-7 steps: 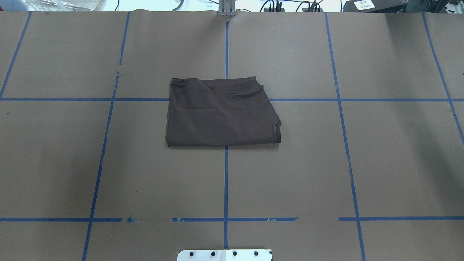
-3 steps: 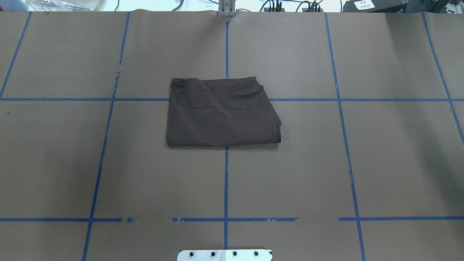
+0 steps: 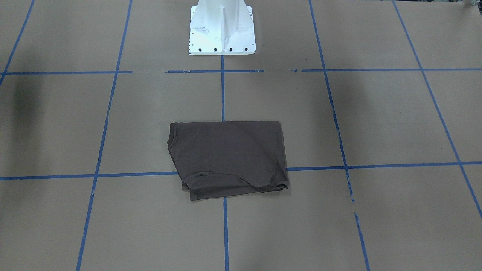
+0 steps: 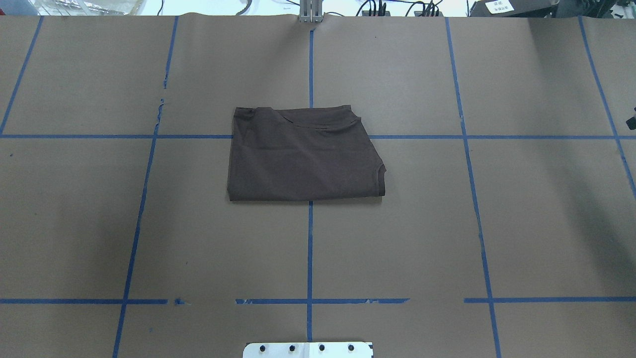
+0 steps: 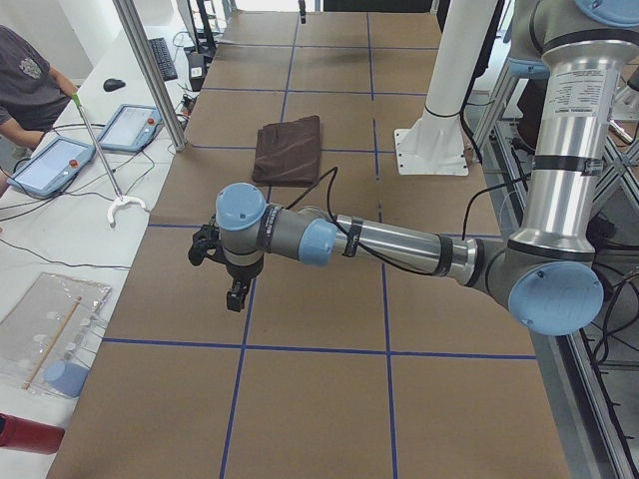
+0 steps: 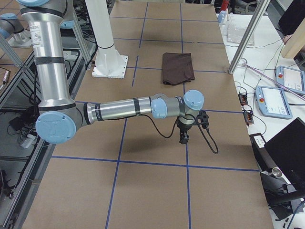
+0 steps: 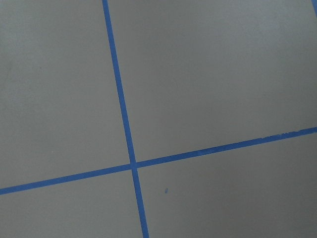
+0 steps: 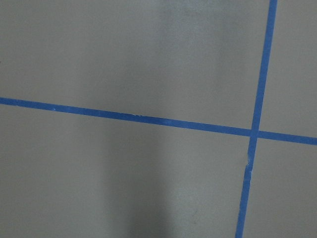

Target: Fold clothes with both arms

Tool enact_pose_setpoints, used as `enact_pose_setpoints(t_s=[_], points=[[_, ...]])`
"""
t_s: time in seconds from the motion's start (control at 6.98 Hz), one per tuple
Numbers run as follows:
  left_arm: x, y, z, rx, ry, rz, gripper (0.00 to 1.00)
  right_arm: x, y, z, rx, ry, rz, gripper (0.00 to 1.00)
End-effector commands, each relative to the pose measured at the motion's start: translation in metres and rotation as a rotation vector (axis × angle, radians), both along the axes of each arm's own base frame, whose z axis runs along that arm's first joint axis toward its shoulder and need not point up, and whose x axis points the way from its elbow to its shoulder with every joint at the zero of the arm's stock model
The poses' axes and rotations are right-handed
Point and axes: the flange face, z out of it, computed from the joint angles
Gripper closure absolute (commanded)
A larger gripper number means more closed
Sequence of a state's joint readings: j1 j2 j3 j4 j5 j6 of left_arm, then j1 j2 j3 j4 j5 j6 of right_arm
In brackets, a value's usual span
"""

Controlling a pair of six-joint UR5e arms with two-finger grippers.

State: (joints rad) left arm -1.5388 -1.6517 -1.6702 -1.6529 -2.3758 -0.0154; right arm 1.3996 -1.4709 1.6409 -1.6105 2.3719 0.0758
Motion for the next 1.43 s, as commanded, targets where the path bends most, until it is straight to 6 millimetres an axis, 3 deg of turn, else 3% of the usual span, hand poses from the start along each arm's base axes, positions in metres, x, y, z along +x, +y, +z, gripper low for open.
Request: enact_pose_setpoints(t_s=[0.0, 1.29], points=[[0.0, -0.002, -0.001, 0.003, -0.001, 0.0, 0.0, -0.001, 0.001, -0.002, 0.007, 0.005, -0.001, 0.0], [0.002, -0.001, -0.005, 0.005, 0.001, 0.001, 0.0, -0.003, 0.001, -0.016, 0.037, 0.0, -0.005, 0.0]])
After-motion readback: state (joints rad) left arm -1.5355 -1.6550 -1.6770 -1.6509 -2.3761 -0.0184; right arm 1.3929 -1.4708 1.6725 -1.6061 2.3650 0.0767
